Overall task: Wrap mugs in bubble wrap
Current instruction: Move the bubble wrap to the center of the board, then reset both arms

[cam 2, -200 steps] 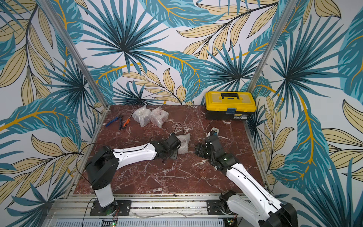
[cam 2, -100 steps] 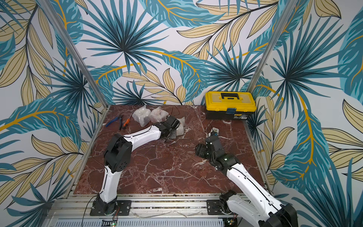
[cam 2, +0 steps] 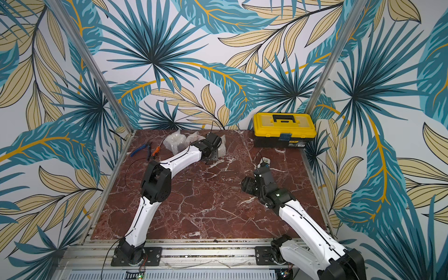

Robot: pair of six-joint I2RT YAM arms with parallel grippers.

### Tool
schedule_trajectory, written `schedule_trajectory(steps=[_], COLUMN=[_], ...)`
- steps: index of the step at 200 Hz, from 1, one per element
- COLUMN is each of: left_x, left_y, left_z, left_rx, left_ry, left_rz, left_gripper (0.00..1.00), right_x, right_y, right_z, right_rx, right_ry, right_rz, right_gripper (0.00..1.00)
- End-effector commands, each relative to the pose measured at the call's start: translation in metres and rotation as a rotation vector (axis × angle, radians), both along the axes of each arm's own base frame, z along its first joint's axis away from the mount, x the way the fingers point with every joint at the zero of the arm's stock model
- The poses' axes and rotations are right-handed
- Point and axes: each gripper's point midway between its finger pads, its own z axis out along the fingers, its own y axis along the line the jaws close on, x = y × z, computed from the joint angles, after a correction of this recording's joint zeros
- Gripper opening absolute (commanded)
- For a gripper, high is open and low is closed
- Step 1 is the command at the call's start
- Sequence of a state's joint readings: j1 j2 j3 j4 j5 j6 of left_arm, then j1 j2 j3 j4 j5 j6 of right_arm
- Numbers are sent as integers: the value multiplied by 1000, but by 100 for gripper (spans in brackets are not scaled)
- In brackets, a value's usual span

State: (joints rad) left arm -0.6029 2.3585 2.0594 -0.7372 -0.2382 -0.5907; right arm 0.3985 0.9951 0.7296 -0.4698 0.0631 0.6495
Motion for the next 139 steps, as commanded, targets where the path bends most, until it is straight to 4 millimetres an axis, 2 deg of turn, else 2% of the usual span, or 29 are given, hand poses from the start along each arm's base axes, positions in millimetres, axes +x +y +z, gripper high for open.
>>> schedule_trajectory(steps=[1,19,29,35,45,49,54,60,83,93,115,139], left_x=[-17,-41,-60,-71,-89,-95,-104,-114,-143,-149,-167,-185], left_y=[-16,-25,-24,-19,-1,8,20,39,133,165,235,276], left_z=[54,89,107,119,135,143,143,152,153,156,151,140], left_rx=[-110,-195,-228,-244,-258,-269,-266,-263,-159,-140,-11,187], left_ry=[-52,-119,-165,-199,-255,-285,-306,-352,-461,-538,-637,-704], left_rz=[-77,-146,-179,-189,-167,-152,-135,-100,126,177,297,296], left_gripper=[70,85,93,99,100,100,100,100,100,100,100,100], right_x=[6,14,18,21,27,28,29,32,45,54,74,88], right_y=[-4,-18,-30,-38,-48,-53,-62,-70,-88,-96,-108,-119], right_z=[8,19,27,32,40,43,45,51,68,76,68,42], right_rx=[-21,-74,-123,-153,-205,-226,-253,-284,-392,-414,-470,-512], right_ry=[-29,-75,-102,-127,-181,-200,-217,-247,-351,-410,-490,-521], right_rz=[-2,-54,-103,-138,-165,-189,-224,-259,-297,-332,-338,-303], right_gripper=[78,79,86,88,88,91,94,99,99,99,97,97])
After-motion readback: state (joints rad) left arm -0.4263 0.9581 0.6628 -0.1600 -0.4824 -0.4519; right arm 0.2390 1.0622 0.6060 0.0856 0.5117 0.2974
